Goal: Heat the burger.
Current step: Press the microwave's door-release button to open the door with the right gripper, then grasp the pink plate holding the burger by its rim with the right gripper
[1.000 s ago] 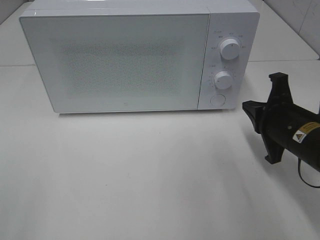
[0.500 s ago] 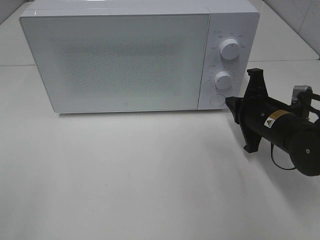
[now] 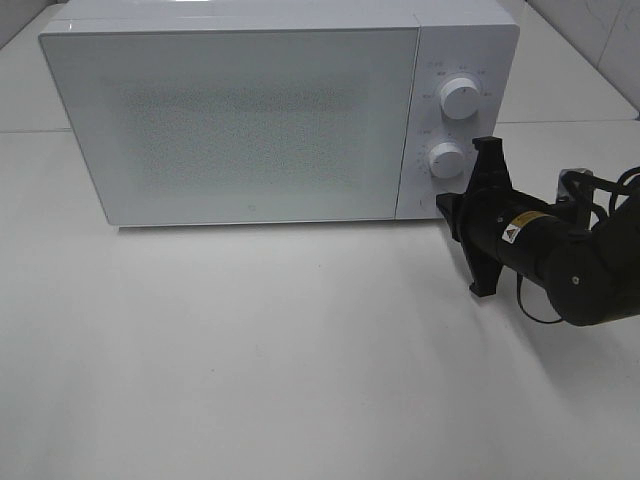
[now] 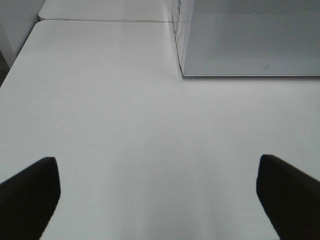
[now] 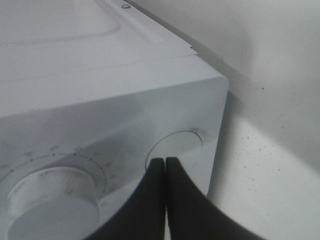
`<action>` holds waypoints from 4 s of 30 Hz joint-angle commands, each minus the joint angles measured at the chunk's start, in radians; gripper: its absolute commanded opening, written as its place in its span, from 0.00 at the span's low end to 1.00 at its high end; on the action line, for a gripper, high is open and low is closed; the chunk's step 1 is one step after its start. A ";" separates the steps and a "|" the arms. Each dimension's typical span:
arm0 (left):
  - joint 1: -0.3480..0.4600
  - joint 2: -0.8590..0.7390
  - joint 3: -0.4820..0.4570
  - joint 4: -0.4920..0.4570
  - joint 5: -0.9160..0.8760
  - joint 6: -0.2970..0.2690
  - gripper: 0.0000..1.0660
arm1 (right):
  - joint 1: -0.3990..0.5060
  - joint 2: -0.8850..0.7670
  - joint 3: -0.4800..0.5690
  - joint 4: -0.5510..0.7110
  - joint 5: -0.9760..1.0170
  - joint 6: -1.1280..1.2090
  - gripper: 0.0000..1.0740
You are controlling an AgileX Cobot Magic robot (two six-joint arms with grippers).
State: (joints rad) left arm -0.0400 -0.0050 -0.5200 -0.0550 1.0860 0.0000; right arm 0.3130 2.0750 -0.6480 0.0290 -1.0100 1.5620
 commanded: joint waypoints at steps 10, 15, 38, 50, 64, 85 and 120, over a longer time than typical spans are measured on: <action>-0.006 -0.014 0.004 -0.003 -0.014 0.000 0.94 | 0.003 0.009 -0.067 -0.001 0.064 -0.003 0.00; -0.006 -0.014 0.004 -0.003 -0.014 0.000 0.94 | 0.003 0.032 -0.085 -0.010 0.069 0.013 0.00; -0.006 -0.005 0.004 -0.003 -0.014 0.000 0.94 | 0.003 0.047 -0.128 0.081 -0.135 -0.077 0.00; -0.006 -0.005 0.004 -0.003 -0.014 0.000 0.94 | -0.001 0.047 -0.200 0.116 -0.116 -0.106 0.00; -0.006 -0.005 0.004 -0.003 -0.014 0.000 0.94 | -0.009 0.019 -0.221 0.116 -0.041 -0.083 0.00; -0.006 -0.005 0.004 -0.003 -0.014 0.000 0.94 | 0.071 -0.005 -0.184 0.215 0.138 -0.114 0.00; -0.006 -0.005 0.004 -0.003 -0.014 0.000 0.94 | 0.096 -0.112 0.034 0.219 0.141 -0.138 0.00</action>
State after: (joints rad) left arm -0.0400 -0.0050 -0.5200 -0.0550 1.0860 0.0000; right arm 0.4030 1.9990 -0.6370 0.2760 -0.8610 1.4400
